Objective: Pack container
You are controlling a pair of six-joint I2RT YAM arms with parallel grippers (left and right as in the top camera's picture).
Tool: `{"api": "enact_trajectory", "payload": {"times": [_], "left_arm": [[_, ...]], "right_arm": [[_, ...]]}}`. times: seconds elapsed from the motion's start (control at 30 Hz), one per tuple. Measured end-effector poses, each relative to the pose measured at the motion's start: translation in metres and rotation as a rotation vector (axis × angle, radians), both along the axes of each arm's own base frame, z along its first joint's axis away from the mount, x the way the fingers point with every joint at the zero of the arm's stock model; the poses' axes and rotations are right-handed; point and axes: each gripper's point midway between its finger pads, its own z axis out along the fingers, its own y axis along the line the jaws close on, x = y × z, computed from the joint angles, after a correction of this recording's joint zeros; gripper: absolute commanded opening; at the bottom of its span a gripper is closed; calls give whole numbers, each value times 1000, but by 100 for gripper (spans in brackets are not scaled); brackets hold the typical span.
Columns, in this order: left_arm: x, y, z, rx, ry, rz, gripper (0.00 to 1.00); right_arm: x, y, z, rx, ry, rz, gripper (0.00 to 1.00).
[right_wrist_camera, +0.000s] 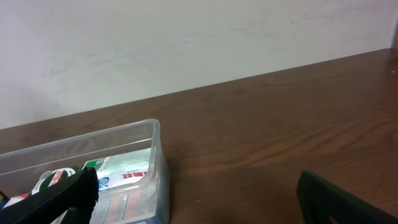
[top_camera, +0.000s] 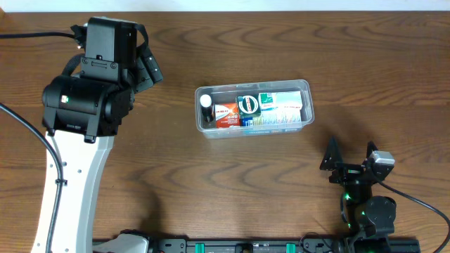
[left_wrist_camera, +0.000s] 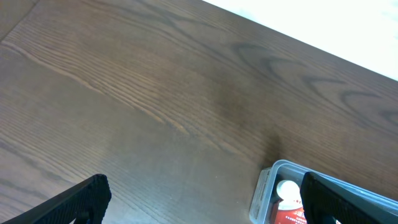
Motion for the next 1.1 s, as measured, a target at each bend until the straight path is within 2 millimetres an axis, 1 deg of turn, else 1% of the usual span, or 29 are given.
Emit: {"api": "enact_trajectory", "payload": {"times": [0.13,0.27,0.37,0.47,0.6,0.67,0.73,0.9,0.97,1.1], "left_arm": [[0,0,-1,1,3,0,98],[-5,2,-5,5,11,2,98],[-16,4,-7,6,8,4,98],[-35,9,-10,10,6,7,98],[-69,17,-28,16,19,9,98],[-88,22,-46,21,39,10,98],[-102,25,-62,19,21,12,98],[-111,28,-85,-13,-156,19,98],[-113,29,-93,-34,-258,22,98],[-116,31,-113,-58,-386,29,98]], "right_arm": [[0,0,0,0,0,0,99],[0,0,0,-3,0,0,99],[0,0,0,-5,0,1,99],[0,0,0,-7,1,1,99],[0,0,0,-6,0,2,99],[0,0,0,-6,1,3,99],[0,0,0,-6,1,3,99],[0,1,0,-7,0,3,99],[0,1,0,-7,1,4,99],[0,1,0,-7,1,3,99]]}}
